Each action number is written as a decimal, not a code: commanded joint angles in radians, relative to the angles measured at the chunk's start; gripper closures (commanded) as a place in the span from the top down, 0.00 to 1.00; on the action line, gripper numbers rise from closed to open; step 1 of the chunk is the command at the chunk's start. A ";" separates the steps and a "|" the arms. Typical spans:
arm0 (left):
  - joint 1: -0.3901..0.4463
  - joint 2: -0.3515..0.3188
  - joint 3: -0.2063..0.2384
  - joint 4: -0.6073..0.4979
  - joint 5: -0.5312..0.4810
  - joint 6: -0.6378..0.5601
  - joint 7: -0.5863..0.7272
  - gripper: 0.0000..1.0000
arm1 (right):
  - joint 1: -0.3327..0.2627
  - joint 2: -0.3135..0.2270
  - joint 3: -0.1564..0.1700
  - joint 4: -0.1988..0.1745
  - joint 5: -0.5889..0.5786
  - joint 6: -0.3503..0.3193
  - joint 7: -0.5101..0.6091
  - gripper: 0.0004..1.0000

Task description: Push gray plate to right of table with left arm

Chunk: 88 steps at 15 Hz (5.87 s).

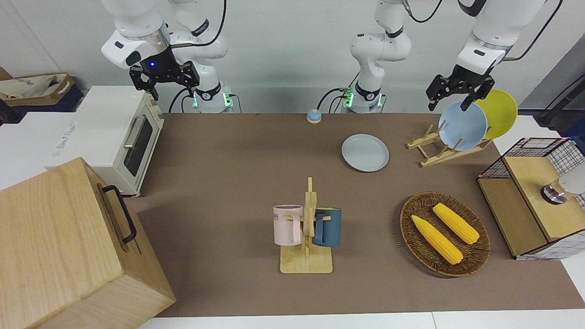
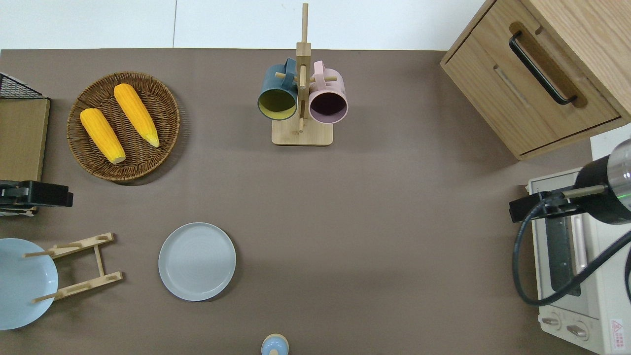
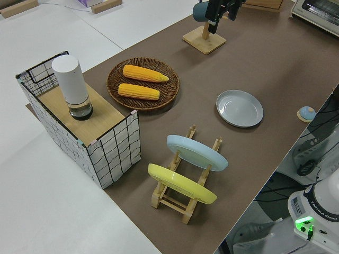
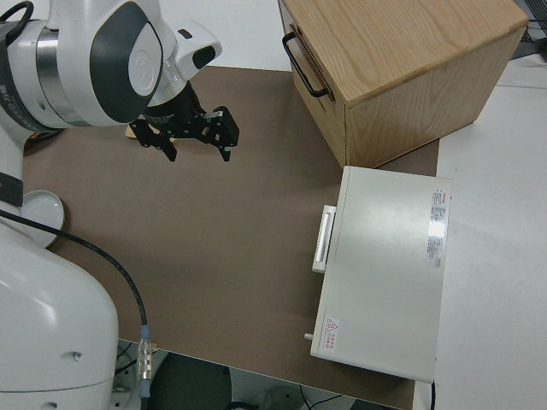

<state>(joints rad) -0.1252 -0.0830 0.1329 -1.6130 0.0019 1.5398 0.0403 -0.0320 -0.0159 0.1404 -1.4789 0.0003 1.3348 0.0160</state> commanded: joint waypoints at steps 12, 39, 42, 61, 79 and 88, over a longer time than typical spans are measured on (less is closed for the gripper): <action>-0.013 -0.007 -0.006 0.007 -0.040 -0.021 0.004 1.00 | -0.020 -0.002 0.016 0.009 0.004 -0.016 0.012 0.98; -0.013 -0.104 -0.003 -0.531 -0.040 0.397 0.010 1.00 | -0.019 -0.002 0.016 0.009 0.004 -0.016 0.012 0.98; -0.013 -0.116 -0.003 -0.632 -0.040 0.511 0.010 1.00 | -0.019 -0.002 0.016 0.009 0.004 -0.016 0.013 0.98; -0.050 -0.026 -0.004 -0.929 -0.042 0.842 0.039 1.00 | -0.019 -0.002 0.016 0.009 0.004 -0.016 0.013 0.98; -0.048 -0.003 -0.003 -0.926 -0.077 0.847 0.038 0.00 | -0.020 -0.002 0.016 0.009 0.004 -0.016 0.013 0.98; -0.097 0.022 -0.004 -0.920 -0.092 0.864 0.003 0.00 | -0.019 -0.002 0.016 0.009 0.004 -0.016 0.013 0.98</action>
<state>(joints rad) -0.1729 -0.0957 0.1211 -2.5300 -0.0644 2.3645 0.0707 -0.0320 -0.0159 0.1404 -1.4789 0.0003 1.3348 0.0161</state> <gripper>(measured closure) 0.991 0.013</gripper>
